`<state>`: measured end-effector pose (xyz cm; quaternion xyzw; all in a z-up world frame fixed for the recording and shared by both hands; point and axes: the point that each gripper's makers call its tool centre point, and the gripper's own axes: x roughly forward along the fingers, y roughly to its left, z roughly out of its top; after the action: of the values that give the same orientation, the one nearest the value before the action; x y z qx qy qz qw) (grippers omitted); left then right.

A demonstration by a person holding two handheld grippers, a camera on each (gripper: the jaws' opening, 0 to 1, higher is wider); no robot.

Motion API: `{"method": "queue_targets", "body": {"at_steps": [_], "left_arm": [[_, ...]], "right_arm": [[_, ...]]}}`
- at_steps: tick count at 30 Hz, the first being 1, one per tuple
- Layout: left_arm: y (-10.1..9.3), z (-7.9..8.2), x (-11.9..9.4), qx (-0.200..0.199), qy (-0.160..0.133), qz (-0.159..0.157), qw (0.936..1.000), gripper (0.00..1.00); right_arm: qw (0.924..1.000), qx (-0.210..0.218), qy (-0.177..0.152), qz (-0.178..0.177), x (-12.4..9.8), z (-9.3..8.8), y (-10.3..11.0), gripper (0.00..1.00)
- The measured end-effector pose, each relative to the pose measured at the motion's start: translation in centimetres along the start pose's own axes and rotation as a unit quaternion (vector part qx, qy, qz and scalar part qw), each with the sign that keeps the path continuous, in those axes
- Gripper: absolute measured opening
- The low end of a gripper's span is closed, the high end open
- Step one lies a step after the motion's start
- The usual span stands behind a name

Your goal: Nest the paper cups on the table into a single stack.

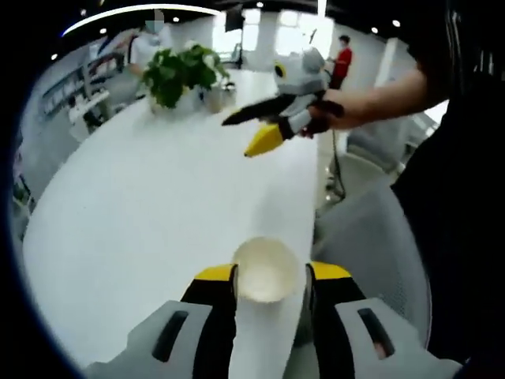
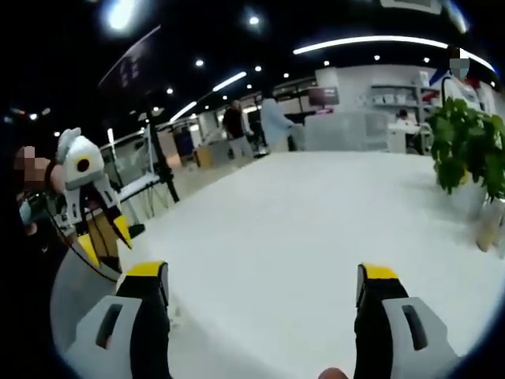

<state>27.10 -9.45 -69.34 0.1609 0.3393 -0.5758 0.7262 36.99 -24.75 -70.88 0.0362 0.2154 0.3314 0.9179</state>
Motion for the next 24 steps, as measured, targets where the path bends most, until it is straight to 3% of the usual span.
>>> {"method": "queue_targets", "body": {"at_steps": [7, 11, 16, 19, 24], "left_arm": [[2.2, 1.8, -2.0, -0.043, -0.074, 0.039, 0.9955, 0.41], [3.4, 2.6, -3.8, -0.064, -0.121, 0.066, 0.9883, 0.46], [4.8, 3.7, -6.3, -0.079, -0.186, 0.102, 0.9740, 0.53], [5.2, 3.8, -7.4, -0.088, -0.207, 0.111, 0.9680, 0.60], [5.6, 3.1, -8.7, -0.087, -0.214, 0.125, 0.9648, 0.68]], "right_arm": [[1.0000, -0.002, 0.009, -0.001, 0.1, 0.3, -0.1, 0.98], [0.9999, -0.008, 0.015, -0.002, 0.0, 0.4, 0.1, 0.98], [0.9997, -0.013, 0.019, -0.004, -0.5, 0.4, 0.2, 0.98], [0.9996, -0.018, 0.022, -0.006, -1.0, 0.4, 0.5, 0.98], [0.9994, -0.025, 0.020, -0.012, -1.6, 0.7, 0.7, 0.98]]}}
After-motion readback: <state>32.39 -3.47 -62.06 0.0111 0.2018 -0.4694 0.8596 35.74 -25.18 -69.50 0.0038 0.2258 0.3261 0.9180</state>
